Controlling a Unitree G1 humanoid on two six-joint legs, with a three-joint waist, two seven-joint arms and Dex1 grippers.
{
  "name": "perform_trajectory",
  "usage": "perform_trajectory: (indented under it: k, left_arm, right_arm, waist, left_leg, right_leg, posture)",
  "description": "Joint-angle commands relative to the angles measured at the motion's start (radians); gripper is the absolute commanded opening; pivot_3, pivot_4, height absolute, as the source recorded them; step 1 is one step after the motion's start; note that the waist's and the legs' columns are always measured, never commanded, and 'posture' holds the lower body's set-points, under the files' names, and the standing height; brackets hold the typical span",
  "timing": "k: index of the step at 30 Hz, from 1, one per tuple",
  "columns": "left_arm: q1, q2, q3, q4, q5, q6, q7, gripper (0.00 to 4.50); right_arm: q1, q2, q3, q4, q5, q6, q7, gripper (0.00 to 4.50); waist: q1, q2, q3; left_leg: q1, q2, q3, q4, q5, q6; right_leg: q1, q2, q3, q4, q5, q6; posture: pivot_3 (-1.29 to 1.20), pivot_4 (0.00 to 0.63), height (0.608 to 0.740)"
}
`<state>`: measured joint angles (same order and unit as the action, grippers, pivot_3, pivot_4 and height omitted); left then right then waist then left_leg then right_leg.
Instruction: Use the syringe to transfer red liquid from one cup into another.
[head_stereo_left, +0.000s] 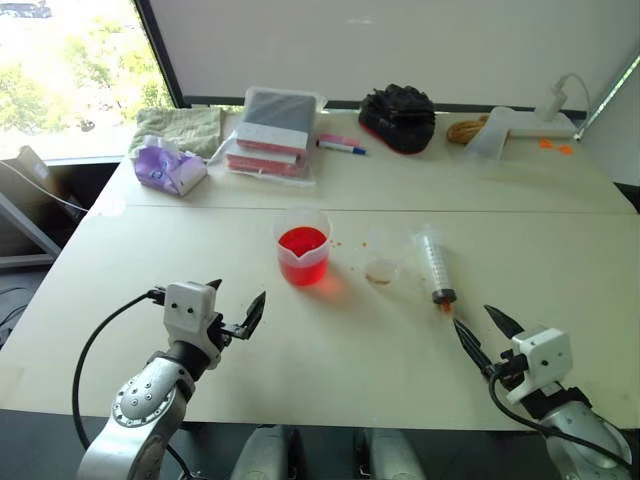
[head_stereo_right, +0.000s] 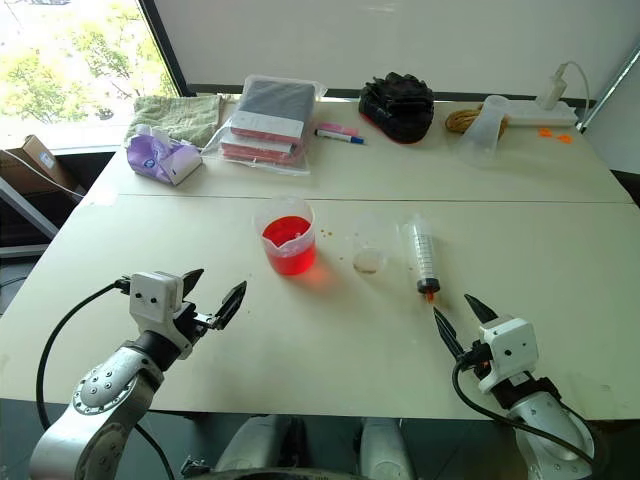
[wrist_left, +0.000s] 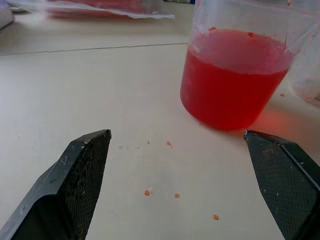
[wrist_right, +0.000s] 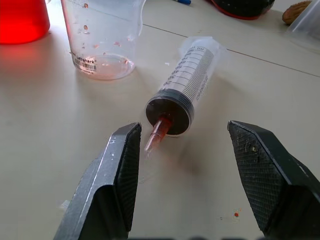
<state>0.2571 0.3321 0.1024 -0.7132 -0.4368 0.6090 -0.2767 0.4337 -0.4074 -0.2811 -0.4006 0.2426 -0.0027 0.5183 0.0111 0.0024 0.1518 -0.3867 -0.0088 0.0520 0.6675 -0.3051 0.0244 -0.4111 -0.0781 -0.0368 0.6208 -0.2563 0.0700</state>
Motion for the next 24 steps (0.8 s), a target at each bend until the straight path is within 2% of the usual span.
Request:
perform_trajectory:
  k: [1, 3, 5, 9, 13, 15, 18, 24]
  left_arm:
    - [-0.025, 0.143, 0.084, -0.038, -0.25, 0.148, -0.19, 4.47]
    - [-0.043, 0.281, 0.165, -0.026, -0.396, 0.207, -0.341, 4.47]
    - [-0.099, 0.403, 0.235, 0.03, -0.482, 0.259, -0.424, 4.47]
    - [-0.286, 0.61, 0.243, 0.214, -0.48, 0.273, -0.585, 4.47]
    - [-0.558, 0.755, 0.133, 0.414, -0.446, 0.268, -0.79, 4.47]
    - [-0.718, 0.755, 0.049, 0.501, -0.41, 0.279, -0.822, 4.47]
    - [-0.904, 0.707, -0.048, 0.607, -0.361, 0.289, -0.854, 4.47]
    - [-1.095, 0.587, -0.131, 0.675, -0.326, 0.309, -0.871, 4.47]
  right_arm:
    - [-0.143, -0.143, -0.034, -0.054, 0.194, 0.254, 0.077, 2.84]
    - [-0.29, -0.271, -0.049, -0.036, 0.335, 0.44, 0.149, 2.84]
    - [-0.453, -0.364, -0.063, 0.037, 0.415, 0.559, 0.184, 2.84]
    - [-0.739, -0.483, -0.023, 0.211, 0.453, 0.724, 0.226, 2.84]
    - [-0.934, -0.6, 0.124, 0.317, 0.388, 0.818, 0.339, 2.84]
    - [-1.011, -0.644, 0.187, 0.366, 0.365, 0.864, 0.395, 2.84]
    - [-1.139, -0.669, 0.26, 0.435, 0.334, 0.937, 0.437, 2.84]
    - [-1.388, -0.687, 0.465, 0.531, 0.209, 1.151, 0.455, 2.84]
  waist:
    - [-0.004, -0.001, 0.0]
    - [-0.016, 0.0, 0.002]
    - [-0.022, 0.0, 0.003]
    - [-0.007, 0.002, 0.003]
    - [0.003, 0.002, 0.004]
    - [0.002, 0.002, 0.004]
    - [-0.001, 0.001, 0.005]
    - [-0.009, 0.0, 0.006]
  left_leg:
    - [0.0, 0.0, 0.0, 0.0, 0.0, 0.0]
    - [0.001, 0.0, 0.0, 0.003, 0.0, 0.0]
    - [0.001, 0.0, 0.0, 0.006, 0.0, 0.0]
    - [0.001, 0.0, -0.004, 0.009, 0.0, 0.0]
    - [-0.004, 0.0, -0.003, 0.011, -0.001, 0.002]
    - [-0.008, 0.0, -0.002, 0.012, -0.002, 0.004]
    - [-0.008, -0.001, 0.0, 0.014, -0.004, 0.007]
    - [-0.009, -0.001, 0.001, 0.015, -0.004, 0.008]
  right_leg:
    - [0.0, 0.0, 0.0, 0.001, 0.0, 0.0]
    - [-0.001, 0.0, 0.0, 0.005, 0.0, 0.0]
    - [-0.001, 0.0, 0.0, 0.008, -0.001, -0.002]
    - [0.001, 0.0, -0.004, 0.01, -0.002, -0.004]
    - [-0.002, 0.0, -0.005, 0.008, -0.002, -0.004]
    - [-0.003, 0.0, -0.005, 0.007, -0.002, -0.004]
    - [-0.002, -0.001, -0.004, 0.007, -0.002, -0.002]
    - [-0.005, -0.001, -0.003, 0.009, 0.0, 0.001]
  posture:
    - [0.0, 0.15, 0.74]
    - [0.0, 0.15, 0.74]
    - [0.0, 0.15, 0.74]
    - [0.0, 0.15, 0.74]
    - [0.0, 0.15, 0.74]
    - [0.0, 0.15, 0.74]
    - [0.0, 0.15, 0.74]
    - [0.0, 0.15, 0.74]
